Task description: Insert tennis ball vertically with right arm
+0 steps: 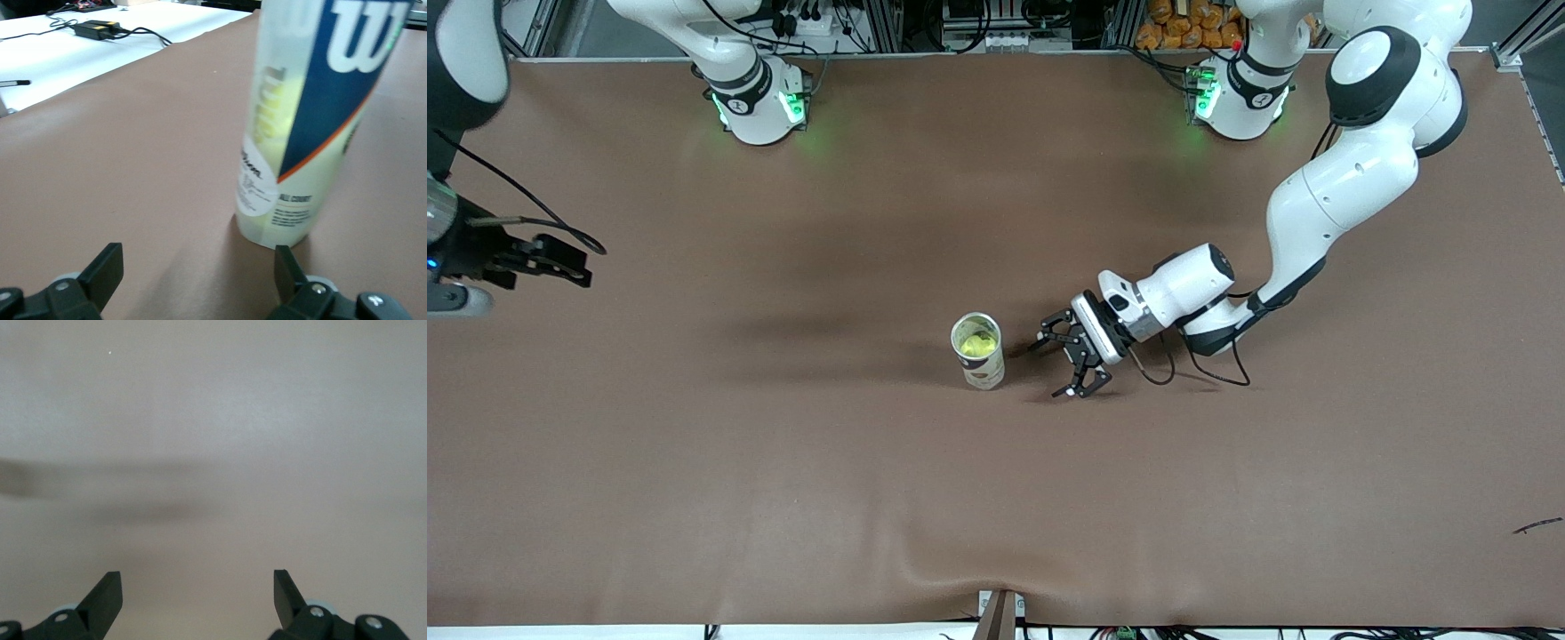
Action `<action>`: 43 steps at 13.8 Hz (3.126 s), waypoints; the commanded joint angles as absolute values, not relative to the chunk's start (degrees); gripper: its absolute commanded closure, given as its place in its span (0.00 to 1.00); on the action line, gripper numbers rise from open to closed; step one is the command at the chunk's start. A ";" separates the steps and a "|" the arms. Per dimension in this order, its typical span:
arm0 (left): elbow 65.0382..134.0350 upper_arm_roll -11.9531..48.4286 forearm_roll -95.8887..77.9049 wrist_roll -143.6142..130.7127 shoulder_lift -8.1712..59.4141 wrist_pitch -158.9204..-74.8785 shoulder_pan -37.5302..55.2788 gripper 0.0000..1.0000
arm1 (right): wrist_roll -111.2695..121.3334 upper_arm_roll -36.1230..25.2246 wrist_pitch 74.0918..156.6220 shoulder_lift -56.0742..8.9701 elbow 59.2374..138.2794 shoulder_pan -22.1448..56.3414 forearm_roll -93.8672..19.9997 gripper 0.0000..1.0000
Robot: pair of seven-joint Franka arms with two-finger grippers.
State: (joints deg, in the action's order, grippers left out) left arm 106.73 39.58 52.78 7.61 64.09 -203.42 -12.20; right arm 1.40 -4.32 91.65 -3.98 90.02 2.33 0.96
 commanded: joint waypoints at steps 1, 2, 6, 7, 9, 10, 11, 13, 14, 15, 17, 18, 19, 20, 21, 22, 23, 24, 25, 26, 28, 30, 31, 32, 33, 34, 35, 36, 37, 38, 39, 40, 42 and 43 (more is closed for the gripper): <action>104.95 40.08 54.49 3.18 63.63 -203.64 -13.36 0.00 | -3.33 -2.99 87.02 -3.25 85.96 2.29 1.58 0.00; 103.46 40.08 54.49 1.77 63.72 -203.56 -13.27 0.00 | -2.56 -3.25 85.71 -2.73 85.52 2.02 1.32 0.00; 97.75 39.73 54.32 -3.07 64.07 -203.55 -13.27 0.00 | -0.09 -3.08 84.29 -0.10 85.25 1.76 1.23 0.00; 96.78 39.73 53.88 -4.21 64.07 -203.64 -13.18 0.00 | -0.09 -3.08 83.85 0.35 85.34 1.76 1.23 0.00; 94.15 39.55 53.44 -7.02 64.25 -203.64 -12.75 0.00 | 0.00 -2.20 82.89 0.61 85.43 0.97 1.23 0.00; 92.91 39.55 52.92 -8.25 64.07 -203.56 -12.66 0.00 | 0.00 -0.72 82.27 0.70 85.43 -0.25 1.23 0.00; 92.47 39.55 52.30 -10.09 64.07 -203.55 -12.66 0.00 | 0.00 1.12 81.92 0.88 85.34 -2.00 1.23 0.00; 92.29 39.29 52.21 -10.99 63.99 -203.55 -13.09 0.00 | 0.00 1.32 81.91 1.67 85.69 -1.94 1.32 0.00; 92.29 38.07 52.12 -11.33 63.90 -203.55 -13.10 0.00 | 0.00 1.23 82.09 1.84 86.04 -1.85 1.23 0.00; 92.29 37.71 51.60 -11.51 63.90 -203.55 -13.18 0.00 | 0.00 0.62 82.87 1.93 87.09 -1.76 1.23 0.00; 92.29 37.36 50.80 -11.87 63.89 -203.55 -13.80 0.00 | 0.09 -1.31 85.16 1.93 88.50 -0.80 1.23 0.00; 92.29 36.48 50.45 -11.87 63.81 -203.47 -13.62 0.00 | 0.35 -2.28 85.25 1.93 88.59 -0.18 1.23 0.00; 92.20 35.78 48.88 -11.87 63.90 -203.21 -13.62 0.00 | 0.96 -2.98 85.25 1.85 88.77 0.00 1.23 0.00; 91.85 35.08 47.30 -11.78 63.72 -203.12 -13.19 0.00 | 2.53 -3.25 85.43 1.67 88.68 0.00 1.23 0.00; 90.89 34.20 46.68 -11.78 63.81 -202.85 -12.92 0.00 | 3.16 -3.25 85.95 1.67 88.68 -0.09 1.23 0.00; 90.62 34.10 46.32 -11.86 63.72 -201.81 -12.75 0.00 | 3.16 -3.25 86.04 1.67 88.59 0.00 1.23 0.00; 90.53 33.67 46.23 -11.78 63.63 -201.45 -12.74 0.00 | 3.16 -3.25 86.04 1.67 88.42 0.09 1.23 0.00; 89.83 32.62 45.97 -11.95 63.46 -201.45 -12.74 0.00 | 3.34 -3.08 85.96 1.58 88.16 0.09 1.14 0.00; 89.04 31.74 45.62 -11.87 63.37 -201.27 -12.92 0.00 | 4.04 -2.99 85.78 1.58 87.98 0.09 0.62 0.00; 89.12 31.64 45.44 -11.95 62.41 -201.01 -13.53 0.00 | 5.09 -2.99 85.61 1.58 88.07 0.09 -1.12 0.00; 89.56 31.81 45.70 -12.13 59.43 -196.37 -16.25 0.00 | 5.10 -3.08 85.43 1.58 87.98 0.00 -2.90 0.00; 89.82 31.99 45.62 -12.22 57.75 -193.90 -17.13 0.00 | 4.92 -2.90 85.43 1.58 87.98 0.17 -2.81 0.00; 89.74 31.99 45.62 -12.22 57.40 -192.93 -17.40 0.00 | 4.66 -2.90 85.34 1.58 87.98 0.18 -2.64 0.00; 89.65 31.99 45.62 -12.22 56.52 -191.53 -17.58 0.00 | 4.66 -2.90 84.99 1.58 87.98 0.09 -2.11 0.00; 89.47 31.99 45.53 -12.22 55.21 -188.73 -17.84 0.00 | 4.48 -2.90 84.73 1.58 87.98 0.09 -1.85 0.00; 89.30 32.17 45.44 -12.22 53.72 -185.31 -17.93 0.00 | 3.70 -2.90 84.64 1.50 87.98 0.09 -1.85 0.00; 89.21 32.60 45.18 -12.22 52.57 -182.66 -17.93 0.00 | 3.34 -2.90 84.20 1.41 88.07 0.09 -1.85 0.00; 89.21 33.74 43.52 -12.22 51.95 -180.64 -18.28 0.00 | 3.43 -2.90 83.33 1.41 87.98 -0.09 -1.85 0.00; 89.12 34.88 41.68 -12.22 51.16 -178.44 -18.54 0.00 | 3.43 -2.90 82.89 1.41 87.98 -0.17 -1.85 0.00; 88.69 35.50 40.36 -12.22 50.11 -175.20 -18.54 0.00 | 3.43 -2.99 82.88 1.41 87.89 -0.26 -1.85 0.00; 87.72 35.94 39.65 -12.22 49.05 -171.42 -18.54 0.00 | 3.43 -3.08 82.79 1.41 87.98 -0.26 -1.85 0.00; 87.28 36.99 38.94 -12.22 48.09 -167.99 -18.54 0.00 | 3.43 -2.99 82.88 1.41 87.98 -0.18 -1.85 0.00; 86.05 37.44 38.76 -12.13 46.24 -161.84 -18.54 0.00 | 3.69 -2.99 82.79 1.41 87.98 -0.18 -1.85 0.00; 85.52 37.70 38.76 -12.13 45.80 -160.07 -18.54 0.00 | 3.69 -3.08 82.36 1.41 87.98 -0.35 -1.85 0.00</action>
